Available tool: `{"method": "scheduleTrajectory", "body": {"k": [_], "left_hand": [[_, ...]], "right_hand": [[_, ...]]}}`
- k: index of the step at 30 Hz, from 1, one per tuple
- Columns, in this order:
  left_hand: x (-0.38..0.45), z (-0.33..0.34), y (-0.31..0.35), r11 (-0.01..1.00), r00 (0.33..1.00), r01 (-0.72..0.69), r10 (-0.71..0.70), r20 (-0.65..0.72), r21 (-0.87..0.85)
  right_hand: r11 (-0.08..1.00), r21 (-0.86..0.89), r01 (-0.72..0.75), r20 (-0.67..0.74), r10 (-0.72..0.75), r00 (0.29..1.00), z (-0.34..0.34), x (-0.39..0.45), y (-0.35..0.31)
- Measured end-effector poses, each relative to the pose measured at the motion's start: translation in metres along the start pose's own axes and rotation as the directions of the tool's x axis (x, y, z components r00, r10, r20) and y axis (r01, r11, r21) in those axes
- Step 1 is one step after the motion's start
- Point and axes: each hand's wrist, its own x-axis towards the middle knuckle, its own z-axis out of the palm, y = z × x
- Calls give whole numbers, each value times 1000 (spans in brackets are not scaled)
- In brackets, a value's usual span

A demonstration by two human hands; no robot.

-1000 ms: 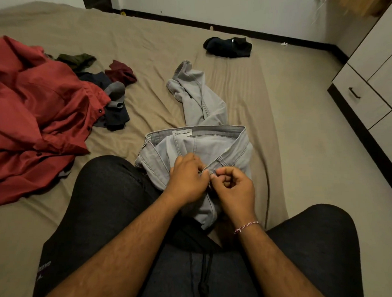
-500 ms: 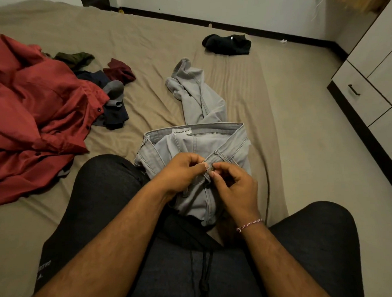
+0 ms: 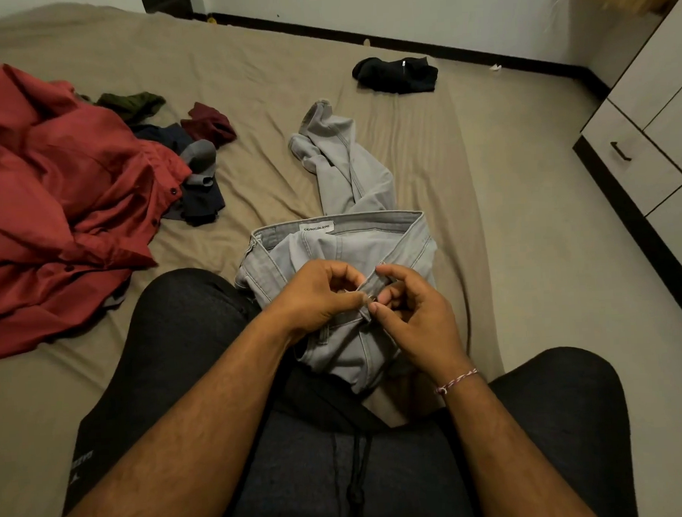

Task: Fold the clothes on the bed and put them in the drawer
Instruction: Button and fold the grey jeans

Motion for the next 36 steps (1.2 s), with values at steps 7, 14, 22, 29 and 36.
{"method": "scheduleTrajectory", "body": {"k": [7,14,22,29,36], "left_hand": [[0,12,0,793,953,-294,283,104,533],[16,-37,24,691,946,-316,174,275,650],[48,-124,25,386,885,-261,-272,379,885],[42,-201,27,285,896,-239,-305,324,928],[41,-234,122,35,947,-303,125,297,952]], "right_hand": [[847,-496,192,262,-64,963,-15,10,11],[812,-547,205,-19,-257,966,-57,62,-13],[532,-719,447,613,182,769,-74,146,-2],[422,-844,330,485,340,806,-121,160,32],[417,-816,400,483,112,869,-165,167,-45]]}}
